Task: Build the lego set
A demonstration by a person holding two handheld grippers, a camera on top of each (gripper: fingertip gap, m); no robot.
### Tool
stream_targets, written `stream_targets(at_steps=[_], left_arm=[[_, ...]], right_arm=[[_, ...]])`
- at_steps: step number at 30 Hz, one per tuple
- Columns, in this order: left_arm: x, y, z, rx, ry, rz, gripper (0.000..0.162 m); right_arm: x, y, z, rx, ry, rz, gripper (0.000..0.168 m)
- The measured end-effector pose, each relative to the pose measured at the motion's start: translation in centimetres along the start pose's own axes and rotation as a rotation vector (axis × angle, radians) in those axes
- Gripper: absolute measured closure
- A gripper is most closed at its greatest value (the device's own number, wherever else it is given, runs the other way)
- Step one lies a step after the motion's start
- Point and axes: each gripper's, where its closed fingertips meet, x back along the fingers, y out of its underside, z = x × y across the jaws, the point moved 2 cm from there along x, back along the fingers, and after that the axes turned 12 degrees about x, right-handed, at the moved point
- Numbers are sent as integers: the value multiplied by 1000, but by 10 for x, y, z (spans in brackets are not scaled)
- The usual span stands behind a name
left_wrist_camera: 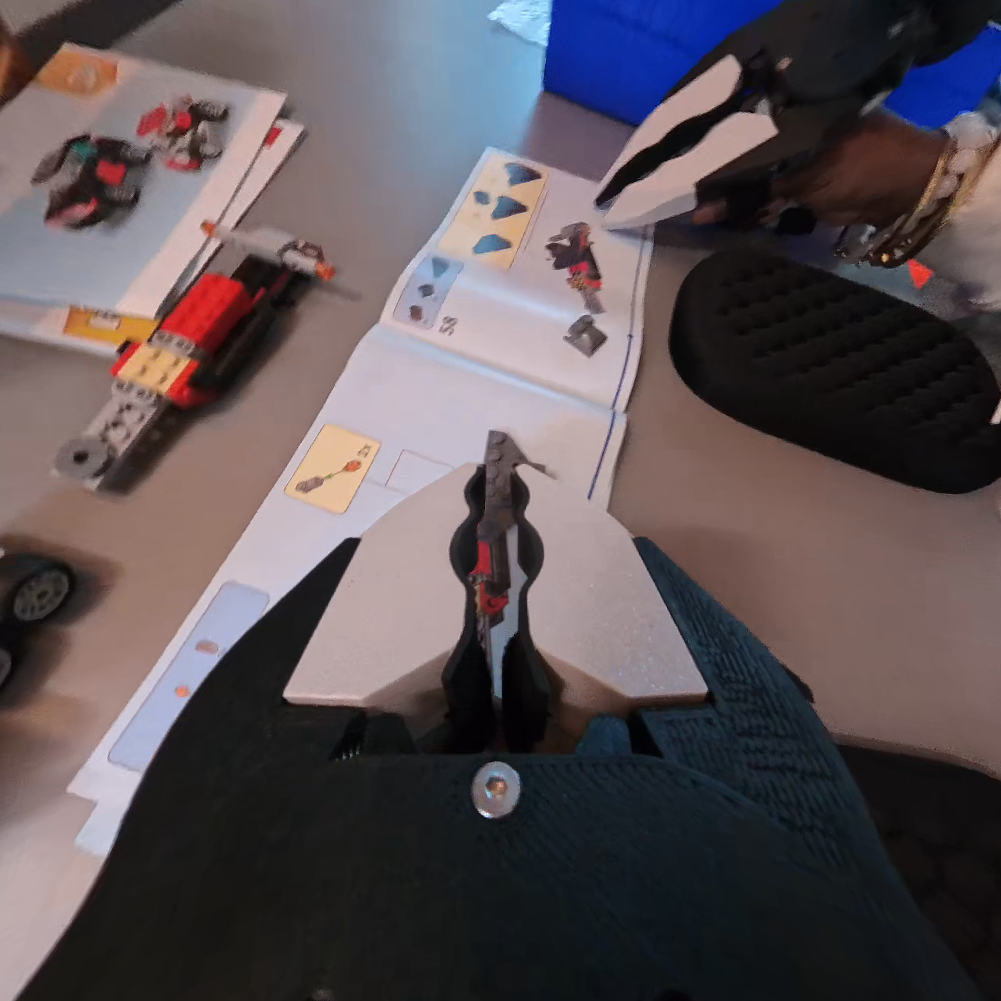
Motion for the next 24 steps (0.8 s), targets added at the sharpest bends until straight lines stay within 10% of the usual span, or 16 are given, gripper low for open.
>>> stream_targets(at_steps=[24], left_arm=[[-21, 3, 11, -151, -69, -140, 162]], right_arm=[[14, -41, -11, 129, -42, 128, 150]])
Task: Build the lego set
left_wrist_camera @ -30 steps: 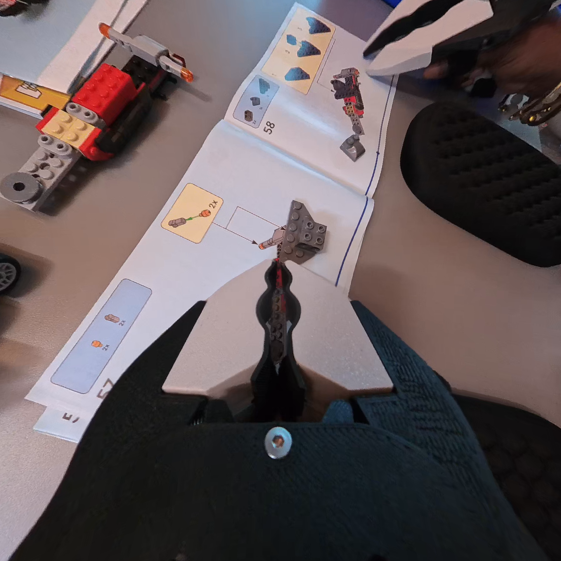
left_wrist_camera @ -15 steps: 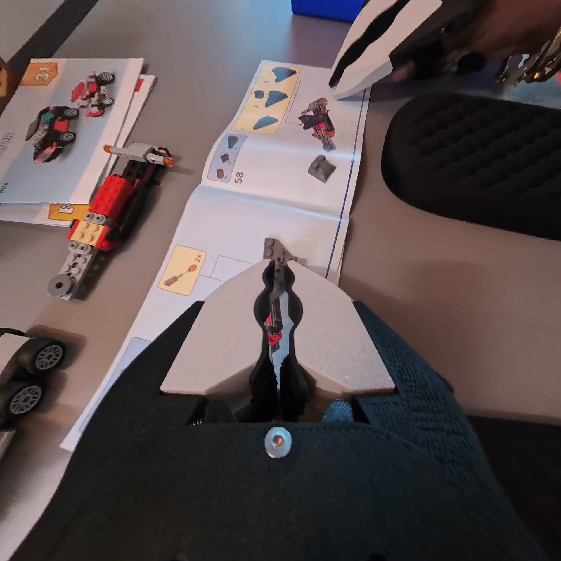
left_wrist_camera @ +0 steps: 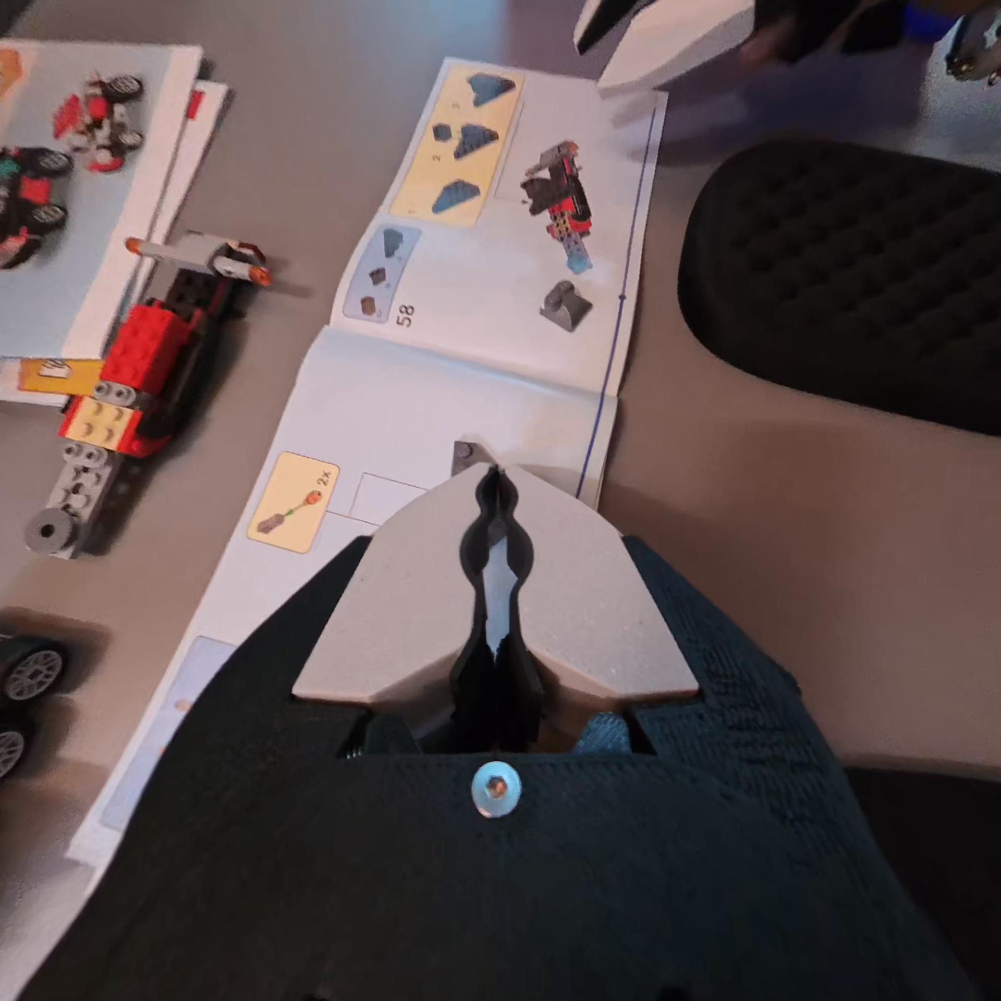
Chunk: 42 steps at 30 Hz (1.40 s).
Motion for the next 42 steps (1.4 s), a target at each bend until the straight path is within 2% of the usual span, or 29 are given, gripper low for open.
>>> stream_targets(at_steps=[3, 6, 10, 14, 17, 19, 21, 27, 30, 35, 42], left_arm=[[-7, 14, -3, 49, 10, -76, 160], [-6, 14, -4, 91, 37, -78, 162], [21, -3, 2, 51, 72, 41, 162], [56, 4, -28, 124, -58, 68, 161], [49, 19, -32, 150, -56, 6, 161], [39, 24, -29, 125, -53, -23, 161], [32, 28, -31, 107, -77, -49, 161], [25, 32, -28, 128, -43, -55, 161], [25, 32, -28, 132, -40, -51, 161], [25, 32, -29, 135, -41, -47, 162], [25, 32, -29, 142, -37, -40, 162]], right_arm=[[-5, -3, -5, 9, -23, 9, 150], [-8, -4, -12, 16, -53, 6, 150], [-8, -13, -19, 49, -96, 18, 149], [-12, -47, -56, 171, -325, 78, 143], [-29, -83, -92, 295, -447, 132, 150], [-46, -102, -115, 294, -514, 138, 161], [-63, -108, -132, 261, -561, 80, 162], [-89, -117, -148, 273, -531, 63, 163], [-97, -107, -149, 308, -517, -7, 166], [-98, -106, -149, 263, -530, -26, 166], [-98, -107, -149, 318, -532, -131, 166]])
